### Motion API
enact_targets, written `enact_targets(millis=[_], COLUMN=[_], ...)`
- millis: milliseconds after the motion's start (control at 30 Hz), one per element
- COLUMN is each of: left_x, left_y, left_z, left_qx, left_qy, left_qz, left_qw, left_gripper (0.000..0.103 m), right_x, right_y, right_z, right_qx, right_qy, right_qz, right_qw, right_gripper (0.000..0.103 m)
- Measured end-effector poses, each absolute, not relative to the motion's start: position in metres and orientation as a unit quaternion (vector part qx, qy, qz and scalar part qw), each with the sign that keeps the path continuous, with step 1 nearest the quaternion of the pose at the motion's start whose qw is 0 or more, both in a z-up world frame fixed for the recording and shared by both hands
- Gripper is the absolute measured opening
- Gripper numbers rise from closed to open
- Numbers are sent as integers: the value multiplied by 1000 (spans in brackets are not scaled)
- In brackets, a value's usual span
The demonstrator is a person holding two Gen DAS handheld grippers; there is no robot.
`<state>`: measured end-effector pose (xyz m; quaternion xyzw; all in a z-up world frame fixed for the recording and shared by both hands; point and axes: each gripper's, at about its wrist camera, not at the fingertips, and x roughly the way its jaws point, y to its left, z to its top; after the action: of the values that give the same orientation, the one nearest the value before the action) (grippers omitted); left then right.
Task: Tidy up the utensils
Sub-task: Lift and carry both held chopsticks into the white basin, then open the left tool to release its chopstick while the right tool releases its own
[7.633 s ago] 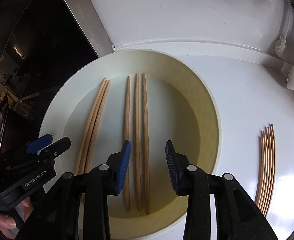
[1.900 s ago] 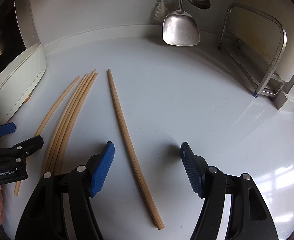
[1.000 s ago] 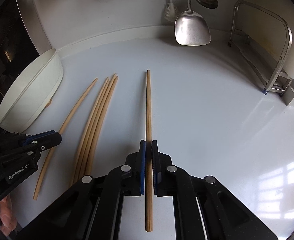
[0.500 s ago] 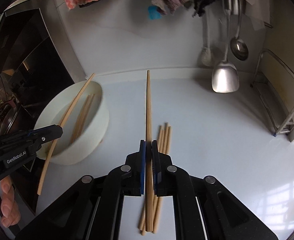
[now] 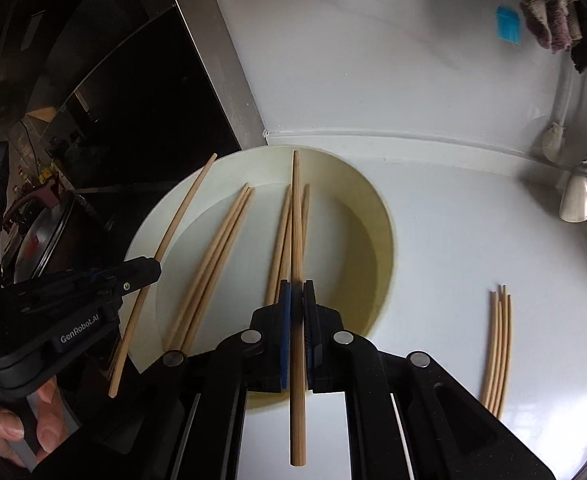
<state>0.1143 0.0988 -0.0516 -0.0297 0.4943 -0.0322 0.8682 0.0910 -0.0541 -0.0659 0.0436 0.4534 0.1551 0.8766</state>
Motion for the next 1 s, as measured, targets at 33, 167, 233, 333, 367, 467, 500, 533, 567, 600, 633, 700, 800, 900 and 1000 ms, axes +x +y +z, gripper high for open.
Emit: enact_targets(millis=[33, 167, 233, 333, 367, 467, 500, 533, 567, 600, 633, 700, 800, 900, 1000], left_x=[118, 131, 139, 147, 150, 155, 157, 158, 160, 161, 162, 166, 169, 173, 176], left_y=[103, 111, 112, 116, 117, 118, 117, 117, 116, 115, 115, 116, 116, 116, 116], left_z=[-55, -67, -76, -88, -92, -99, -101, -102, -104, -104, -105, -109, -113, -114, -114], left_qx=[-30, -32, -33, -33, -32, -26, -24, -21, -17, -15, -13, -14, -13, -10, -5], left_qy=[497, 508, 519, 536, 540, 545, 546, 546, 546, 546, 545, 548, 550, 548, 545], left_qz=[-34, -45, -50, -55, -55, -51, -52, -52, -53, -53, -54, -55, -56, -52, -49], left_qw=[867, 860, 853, 842, 839, 836, 836, 836, 836, 836, 836, 835, 833, 835, 837], left_gripper=[8, 8, 8, 8, 8, 8, 8, 8, 8, 8, 8, 8, 8, 8, 8], right_x=[96, 113, 120, 128, 131, 137, 138, 139, 141, 142, 143, 145, 148, 150, 150], right_y=[-48, -30, -25, -19, -18, -17, -16, -16, -15, -16, -16, -16, -16, -17, -17], right_z=[-69, -82, -88, -98, -102, -112, -114, -117, -119, -121, -122, -125, -129, -131, -131], right_qx=[43, 42, 40, 39, 39, 35, 31, 27, 27, 29, 32, 36, 39, 44, 44], right_qy=[459, 475, 482, 497, 503, 517, 520, 523, 526, 528, 531, 535, 541, 544, 545], right_qz=[152, 141, 134, 123, 121, 113, 109, 105, 103, 102, 102, 102, 100, 97, 96], right_qw=[874, 868, 865, 858, 855, 848, 846, 845, 844, 842, 841, 838, 834, 832, 832], right_gripper=[6, 6, 6, 6, 6, 6, 6, 6, 6, 6, 6, 6, 6, 6, 6])
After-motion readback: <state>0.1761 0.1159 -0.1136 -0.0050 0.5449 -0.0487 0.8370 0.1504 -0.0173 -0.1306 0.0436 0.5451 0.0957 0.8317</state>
